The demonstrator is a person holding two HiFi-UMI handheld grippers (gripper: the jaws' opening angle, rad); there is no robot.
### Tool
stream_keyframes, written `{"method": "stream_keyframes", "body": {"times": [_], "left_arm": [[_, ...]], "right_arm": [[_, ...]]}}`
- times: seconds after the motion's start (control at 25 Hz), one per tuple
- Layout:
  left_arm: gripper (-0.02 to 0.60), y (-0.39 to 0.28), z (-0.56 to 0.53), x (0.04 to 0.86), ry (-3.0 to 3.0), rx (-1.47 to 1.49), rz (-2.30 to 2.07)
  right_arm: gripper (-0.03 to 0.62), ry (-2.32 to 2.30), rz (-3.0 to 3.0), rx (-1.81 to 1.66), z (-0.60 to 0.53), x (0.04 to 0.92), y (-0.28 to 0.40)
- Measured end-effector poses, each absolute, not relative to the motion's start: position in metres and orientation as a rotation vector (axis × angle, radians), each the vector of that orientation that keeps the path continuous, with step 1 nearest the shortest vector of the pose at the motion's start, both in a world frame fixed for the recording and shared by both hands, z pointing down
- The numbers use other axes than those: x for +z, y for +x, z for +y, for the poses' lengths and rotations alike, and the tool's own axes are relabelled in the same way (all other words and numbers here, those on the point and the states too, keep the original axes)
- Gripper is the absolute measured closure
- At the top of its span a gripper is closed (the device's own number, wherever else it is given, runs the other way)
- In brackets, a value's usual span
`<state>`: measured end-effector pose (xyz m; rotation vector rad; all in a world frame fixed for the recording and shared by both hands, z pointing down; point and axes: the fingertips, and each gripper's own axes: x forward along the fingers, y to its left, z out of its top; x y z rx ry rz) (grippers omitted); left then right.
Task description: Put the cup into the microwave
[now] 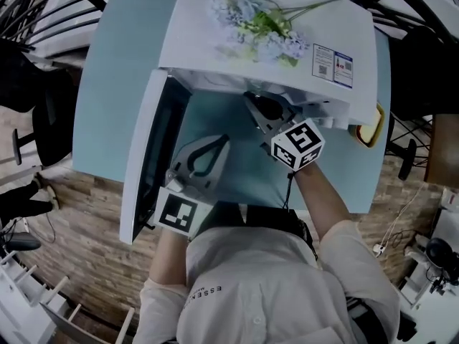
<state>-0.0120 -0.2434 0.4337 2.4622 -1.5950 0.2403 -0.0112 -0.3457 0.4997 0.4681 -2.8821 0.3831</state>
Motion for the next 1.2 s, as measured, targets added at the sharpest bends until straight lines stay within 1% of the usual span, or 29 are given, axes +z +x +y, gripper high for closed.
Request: {"method": "stream_keyframes", "body": {"times": [0.44, 1.2], "left_arm": [[0.580, -0.018, -0.249, 0.453, 2.427, 0.298, -1.590], [0.580, -0.019, -0.256, 0.459, 2.420, 0.270, -1.588]], "right_arm": [[0.571, 0.488, -2.921, 0.380, -0.372, 0.505, -0.024], [0.569, 0.560, -2.902, 0.281, -0.383, 0.515, -0.030]]}}
